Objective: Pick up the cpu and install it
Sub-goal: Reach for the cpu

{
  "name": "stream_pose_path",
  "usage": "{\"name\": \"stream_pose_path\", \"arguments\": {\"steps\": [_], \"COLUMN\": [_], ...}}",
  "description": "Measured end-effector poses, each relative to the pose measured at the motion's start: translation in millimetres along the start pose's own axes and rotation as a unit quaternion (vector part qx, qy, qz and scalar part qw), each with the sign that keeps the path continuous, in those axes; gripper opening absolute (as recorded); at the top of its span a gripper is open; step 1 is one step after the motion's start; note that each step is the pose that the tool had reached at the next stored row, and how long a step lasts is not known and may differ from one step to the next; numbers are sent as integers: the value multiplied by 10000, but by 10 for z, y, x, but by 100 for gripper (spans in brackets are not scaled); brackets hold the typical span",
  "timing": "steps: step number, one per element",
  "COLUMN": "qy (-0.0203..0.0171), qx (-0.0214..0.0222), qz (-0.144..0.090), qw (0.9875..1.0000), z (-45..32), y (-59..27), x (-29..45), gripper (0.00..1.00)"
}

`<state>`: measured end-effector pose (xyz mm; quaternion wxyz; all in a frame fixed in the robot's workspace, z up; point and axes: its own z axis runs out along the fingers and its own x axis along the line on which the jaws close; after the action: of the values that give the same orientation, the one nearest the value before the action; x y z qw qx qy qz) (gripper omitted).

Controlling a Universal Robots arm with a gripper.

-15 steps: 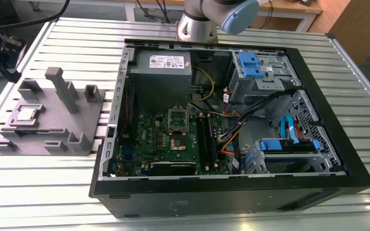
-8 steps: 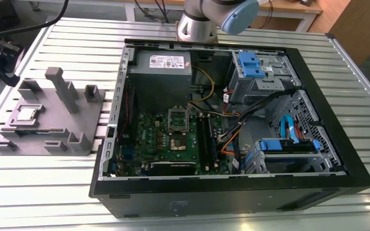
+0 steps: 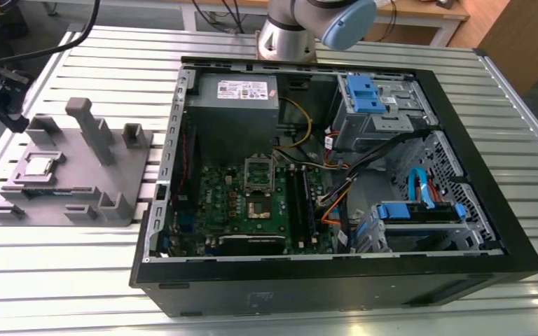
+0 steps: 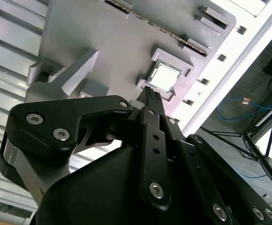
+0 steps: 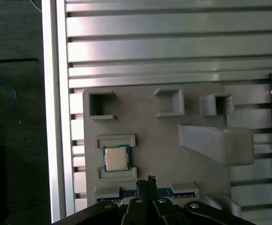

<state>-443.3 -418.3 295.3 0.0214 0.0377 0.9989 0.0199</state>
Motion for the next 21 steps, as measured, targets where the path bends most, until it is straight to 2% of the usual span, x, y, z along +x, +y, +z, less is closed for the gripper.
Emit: {"name": "stream_pose_path", "arguments": {"steps": [15,21], "qy": [-1,0], "qx": [-1,0], "qz": [0,0], "qw": [10000,10000], "z": [18,47], "y": [-2,-12], "x": [16,74], "gripper": [11,11]}}
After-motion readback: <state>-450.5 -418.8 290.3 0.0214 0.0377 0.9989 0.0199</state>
